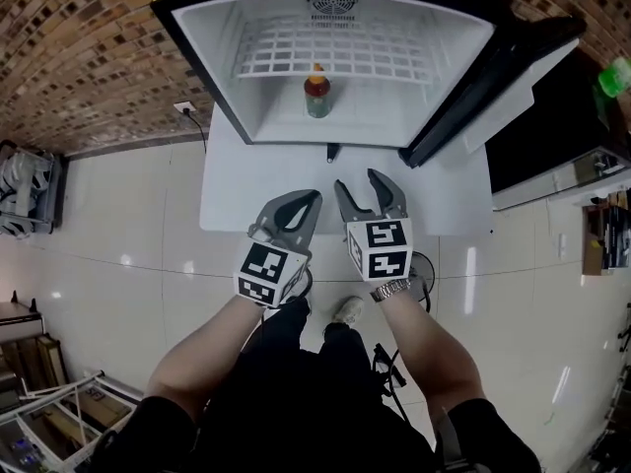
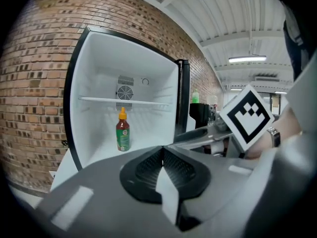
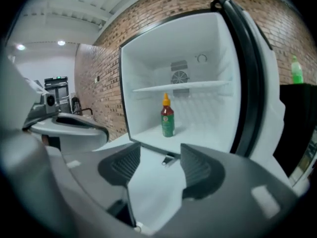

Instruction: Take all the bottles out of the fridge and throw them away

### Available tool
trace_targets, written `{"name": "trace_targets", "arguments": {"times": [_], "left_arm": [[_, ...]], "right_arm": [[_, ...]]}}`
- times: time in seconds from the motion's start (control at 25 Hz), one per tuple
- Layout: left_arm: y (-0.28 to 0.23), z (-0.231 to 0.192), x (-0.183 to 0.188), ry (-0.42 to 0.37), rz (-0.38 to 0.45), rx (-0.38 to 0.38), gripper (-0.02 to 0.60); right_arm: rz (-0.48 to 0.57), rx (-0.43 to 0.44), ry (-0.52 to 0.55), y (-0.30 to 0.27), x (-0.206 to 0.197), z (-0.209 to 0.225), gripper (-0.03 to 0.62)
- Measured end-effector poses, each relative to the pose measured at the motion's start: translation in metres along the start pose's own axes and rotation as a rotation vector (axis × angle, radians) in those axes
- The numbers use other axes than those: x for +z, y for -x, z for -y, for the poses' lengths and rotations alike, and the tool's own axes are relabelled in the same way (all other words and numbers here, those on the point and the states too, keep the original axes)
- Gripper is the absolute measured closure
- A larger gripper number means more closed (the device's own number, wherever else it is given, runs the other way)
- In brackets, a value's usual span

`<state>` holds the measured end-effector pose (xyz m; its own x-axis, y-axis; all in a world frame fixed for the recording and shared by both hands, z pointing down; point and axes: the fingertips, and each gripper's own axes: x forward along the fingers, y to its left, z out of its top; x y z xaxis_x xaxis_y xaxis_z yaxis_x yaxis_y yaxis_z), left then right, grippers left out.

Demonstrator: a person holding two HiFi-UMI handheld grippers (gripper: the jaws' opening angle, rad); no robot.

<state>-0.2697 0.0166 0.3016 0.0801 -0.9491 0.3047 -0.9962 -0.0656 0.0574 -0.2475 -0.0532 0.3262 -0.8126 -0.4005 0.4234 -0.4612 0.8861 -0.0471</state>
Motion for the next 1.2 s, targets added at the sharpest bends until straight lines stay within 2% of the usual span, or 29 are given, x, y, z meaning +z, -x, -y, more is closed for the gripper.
{"name": "trace_targets", "arguments": {"times": [0.32, 0.48, 0.56, 0.68, 0.96, 1.2], "left_arm": [[0.012, -0.065, -0.002, 0.021, 0.011, 0.043, 0.578], [0.015, -0.087, -0.004, 0.018, 0.002, 0.05, 0.577], [0.016, -0.097, -0.006, 0.019, -0.004, 0.056, 0.578], [0.018, -0.112, -0.01, 0.025, -0.015, 0.066, 0.578], [0.019, -0.136, -0.023, 0.033, -0.034, 0.081, 0.577], [0.017, -0.139, -0.024, 0.017, -0.045, 0.062, 0.578]], "right_arm": [[-0.014, -0.023, 0.037, -0.078, 0.036, -0.015, 0.339], [-0.054, -0.049, 0.04, -0.118, 0.04, -0.008, 0.322], [-0.078, -0.065, 0.023, -0.138, 0.042, -0.001, 0.286], [-0.096, -0.093, 0.011, -0.164, 0.046, 0.011, 0.286], [-0.11, -0.13, 0.015, -0.203, 0.049, 0.028, 0.284], [-0.12, -0.133, 0.005, -0.22, 0.047, 0.031, 0.29]]}}
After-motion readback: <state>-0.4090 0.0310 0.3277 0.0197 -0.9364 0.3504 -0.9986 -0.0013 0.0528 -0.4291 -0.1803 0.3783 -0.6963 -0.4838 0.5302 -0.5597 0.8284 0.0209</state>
